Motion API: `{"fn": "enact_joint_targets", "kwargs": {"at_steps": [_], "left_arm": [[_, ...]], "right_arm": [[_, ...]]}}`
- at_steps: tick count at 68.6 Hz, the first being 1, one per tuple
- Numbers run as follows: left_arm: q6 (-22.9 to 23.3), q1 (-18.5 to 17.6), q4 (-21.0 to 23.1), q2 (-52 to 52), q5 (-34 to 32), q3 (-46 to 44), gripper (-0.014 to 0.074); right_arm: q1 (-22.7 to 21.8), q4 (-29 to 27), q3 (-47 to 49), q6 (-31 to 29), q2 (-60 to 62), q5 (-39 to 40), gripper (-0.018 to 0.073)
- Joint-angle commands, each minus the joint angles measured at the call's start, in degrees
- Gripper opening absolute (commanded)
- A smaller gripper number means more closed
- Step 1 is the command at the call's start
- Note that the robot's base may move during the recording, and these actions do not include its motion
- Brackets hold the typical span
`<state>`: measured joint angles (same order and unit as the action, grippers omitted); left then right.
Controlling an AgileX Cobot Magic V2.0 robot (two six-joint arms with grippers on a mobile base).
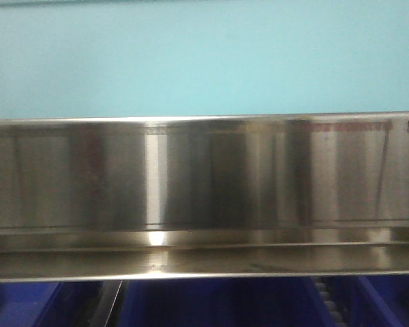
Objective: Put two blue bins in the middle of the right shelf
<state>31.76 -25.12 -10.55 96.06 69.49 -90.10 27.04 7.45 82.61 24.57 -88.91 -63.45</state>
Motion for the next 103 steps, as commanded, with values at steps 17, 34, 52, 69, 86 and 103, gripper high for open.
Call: {"fn": "enact_joint_targets", "kwargs": {"at_steps": [17, 34, 52, 69, 86, 103], "left_arm": [[1.0, -0.2, -4.1, -5.7, 0.5, -0.2, -0.0111], [1.2, -1.6, -7.0, -8.4, 0.5, -7.0, -0.0111], [2.8, -8.0, -10.8, -13.6, 0.5, -8.9, -0.0111], [4.8, -9.9, -17.0, -14.9, 0.5, -8.9, -0.0111], [4.8, -9.9, -17.0, -14.9, -0.8, -8.9, -0.0111], [4.8, -9.9, -19.7, -14.9, -6.1, -8.9, -0.0111]], "right_arm": [[0.1, 2.5, 4.0, -0.4, 6.0, -3.9, -0.0162], [6.3, 10.9, 4.2, 4.7, 10.2, -6.1, -0.0162], [10.3, 13.3, 9.9, 7.7, 12.1, -6.5, -0.0162], [10.3, 13.6, 11.5, 7.7, 12.1, -4.3, -0.0162], [10.3, 15.1, 11.5, 7.7, 12.1, -1.4, -0.0162], [10.3, 17.9, 11.5, 7.7, 12.1, 2.1, -0.0162]]}}
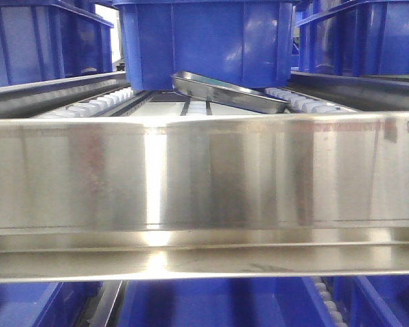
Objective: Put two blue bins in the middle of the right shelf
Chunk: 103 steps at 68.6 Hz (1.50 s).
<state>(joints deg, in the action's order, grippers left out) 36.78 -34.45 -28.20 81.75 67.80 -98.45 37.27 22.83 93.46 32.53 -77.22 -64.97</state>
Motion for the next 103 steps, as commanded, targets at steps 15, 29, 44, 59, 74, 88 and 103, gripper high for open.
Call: {"fn": "enact_joint_targets", "kwargs": {"at_steps": [15, 29, 44, 59, 74, 88, 103], "left_arm": [[-0.2, -0.6, -2.9, -0.6, -8.7, -0.6, -0.0111], [-0.2, -0.6, -4.1, -0.6, -9.2, -0.6, -0.0111], [-0.2, -0.6, -7.1, -0.6, -9.3, -0.6, -0.0111], [-0.2, -0.6, -7.1, -0.6, -9.3, -0.6, -0.0111], [-0.2, -0.6, -7.1, -0.6, -9.3, -0.6, -0.0111], [-0.2, -0.6, -7.1, -0.6, -9.3, -0.6, -0.0111], [-0.2, -0.6, -7.1, -0.6, -9.3, -0.6, -0.0111]], "right_arm": [[0.1, 2.6, 0.7, -0.3, 0.4, 5.5, -0.0162], [0.1, 5.4, 0.7, -0.3, 0.4, 10.5, -0.0162], [0.1, 5.4, 0.7, -0.3, 0.4, 11.4, -0.0162], [0.1, 5.4, 0.7, -0.3, 0.4, 11.4, -0.0162], [0.1, 5.4, 0.7, -0.3, 0.4, 11.4, -0.0162], [0.1, 5.4, 0.7, -0.3, 0.4, 11.4, -0.0162], [0.1, 5.4, 0.7, -0.3, 0.4, 11.4, -0.0162]]}}
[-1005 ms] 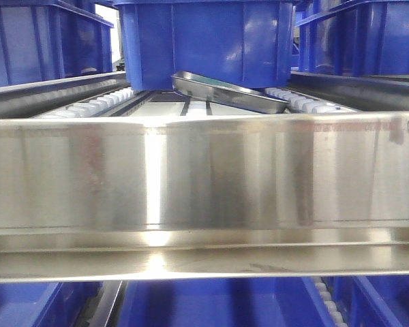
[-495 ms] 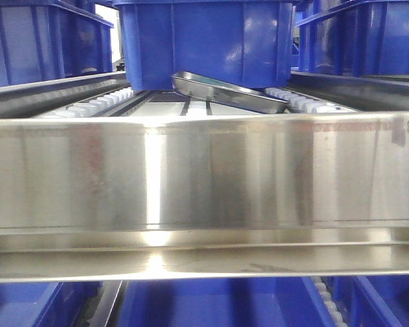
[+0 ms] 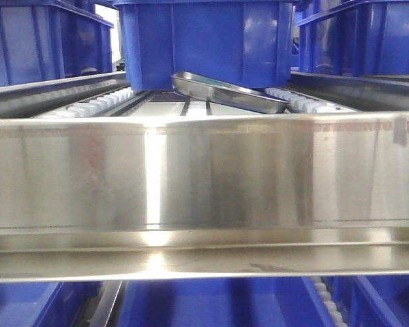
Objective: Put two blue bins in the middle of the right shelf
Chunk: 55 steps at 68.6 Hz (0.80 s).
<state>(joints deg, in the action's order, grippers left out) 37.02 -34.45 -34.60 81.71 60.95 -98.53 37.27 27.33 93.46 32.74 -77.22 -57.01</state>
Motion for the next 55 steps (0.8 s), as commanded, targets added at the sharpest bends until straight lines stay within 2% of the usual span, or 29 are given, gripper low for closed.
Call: {"fn": "enact_joint_targets", "kwargs": {"at_steps": [1, 55], "left_arm": [[-0.5, -0.6, -0.7, -0.6, -2.4, -0.5, -0.0111], [-0.5, -0.6, -0.7, -0.6, -2.4, -0.5, -0.0111]], "right_arm": [[0.1, 0.9, 0.7, -0.5, 0.4, 3.5, -0.0162], [0.1, 0.9, 0.7, -0.5, 0.4, 3.5, -0.0162]]}}
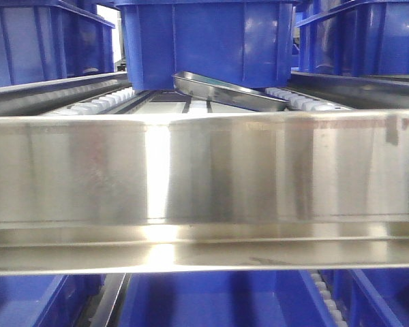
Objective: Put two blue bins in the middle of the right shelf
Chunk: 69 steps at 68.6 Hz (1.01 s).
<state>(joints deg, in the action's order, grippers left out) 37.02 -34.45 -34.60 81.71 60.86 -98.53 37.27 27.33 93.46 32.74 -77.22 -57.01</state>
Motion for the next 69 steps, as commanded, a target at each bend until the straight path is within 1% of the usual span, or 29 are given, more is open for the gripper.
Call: {"fn": "enact_joint_targets", "kwargs": {"at_steps": [1, 69], "left_arm": [[-0.5, -0.6, -0.7, -0.6, -2.3, -0.5, -0.0111], [-0.5, -0.6, -0.7, -0.6, -2.3, -0.5, -0.0111]], "right_arm": [[0.1, 0.9, 0.7, -0.5, 0.4, 3.5, -0.0162], [0.1, 0.9, 0.7, -0.5, 0.2, 3.6, -0.0162]]}}
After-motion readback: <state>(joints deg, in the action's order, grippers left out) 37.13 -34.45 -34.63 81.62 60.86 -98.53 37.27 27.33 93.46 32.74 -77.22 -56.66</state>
